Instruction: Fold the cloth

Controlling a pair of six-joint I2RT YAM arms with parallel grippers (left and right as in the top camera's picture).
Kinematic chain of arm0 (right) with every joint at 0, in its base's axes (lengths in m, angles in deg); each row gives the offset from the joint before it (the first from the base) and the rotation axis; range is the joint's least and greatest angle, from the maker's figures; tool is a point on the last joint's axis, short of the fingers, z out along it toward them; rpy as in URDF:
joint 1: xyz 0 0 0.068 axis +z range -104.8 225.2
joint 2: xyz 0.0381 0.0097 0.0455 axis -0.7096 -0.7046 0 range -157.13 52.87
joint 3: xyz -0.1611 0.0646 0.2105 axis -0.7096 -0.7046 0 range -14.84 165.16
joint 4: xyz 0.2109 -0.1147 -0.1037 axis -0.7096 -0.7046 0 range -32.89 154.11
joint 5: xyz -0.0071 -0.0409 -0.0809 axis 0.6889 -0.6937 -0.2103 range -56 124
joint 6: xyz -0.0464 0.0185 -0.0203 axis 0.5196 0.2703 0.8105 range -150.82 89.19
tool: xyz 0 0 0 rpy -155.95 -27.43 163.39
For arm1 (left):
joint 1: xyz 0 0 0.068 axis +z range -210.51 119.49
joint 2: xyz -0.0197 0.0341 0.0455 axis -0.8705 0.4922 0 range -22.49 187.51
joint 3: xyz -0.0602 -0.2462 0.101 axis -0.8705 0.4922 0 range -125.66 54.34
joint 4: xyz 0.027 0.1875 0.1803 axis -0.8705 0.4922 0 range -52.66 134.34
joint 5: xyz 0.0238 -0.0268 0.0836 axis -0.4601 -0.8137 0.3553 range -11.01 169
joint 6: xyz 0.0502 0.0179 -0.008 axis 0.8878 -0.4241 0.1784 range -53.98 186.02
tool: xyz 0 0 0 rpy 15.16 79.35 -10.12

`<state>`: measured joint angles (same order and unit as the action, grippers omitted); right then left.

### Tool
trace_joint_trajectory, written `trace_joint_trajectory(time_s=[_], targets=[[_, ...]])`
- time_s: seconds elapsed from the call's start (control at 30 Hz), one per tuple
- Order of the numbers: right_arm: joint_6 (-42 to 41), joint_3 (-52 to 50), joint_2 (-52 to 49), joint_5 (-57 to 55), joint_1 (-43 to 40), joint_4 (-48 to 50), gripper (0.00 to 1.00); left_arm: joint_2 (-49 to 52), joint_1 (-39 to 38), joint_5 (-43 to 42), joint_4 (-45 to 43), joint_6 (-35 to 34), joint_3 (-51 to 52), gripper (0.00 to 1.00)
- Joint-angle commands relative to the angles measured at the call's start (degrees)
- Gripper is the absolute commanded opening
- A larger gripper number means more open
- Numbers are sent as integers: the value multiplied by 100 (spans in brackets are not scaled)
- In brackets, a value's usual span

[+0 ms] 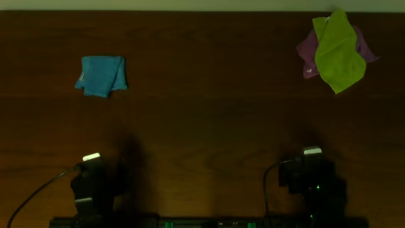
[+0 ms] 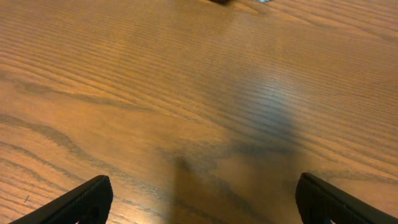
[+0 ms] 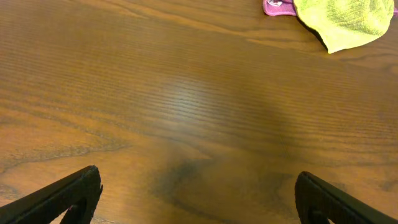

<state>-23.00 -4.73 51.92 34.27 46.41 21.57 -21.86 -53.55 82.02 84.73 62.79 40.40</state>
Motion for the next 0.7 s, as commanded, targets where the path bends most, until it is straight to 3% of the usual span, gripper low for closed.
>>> trace_joint_trajectory(time_s=[0.0, 0.67], targets=[[61, -90, 66, 63, 52, 13, 99, -42, -24, 188, 402, 22, 44, 95], [61, -90, 66, 63, 52, 13, 99, -42, -24, 188, 402, 24, 44, 95]])
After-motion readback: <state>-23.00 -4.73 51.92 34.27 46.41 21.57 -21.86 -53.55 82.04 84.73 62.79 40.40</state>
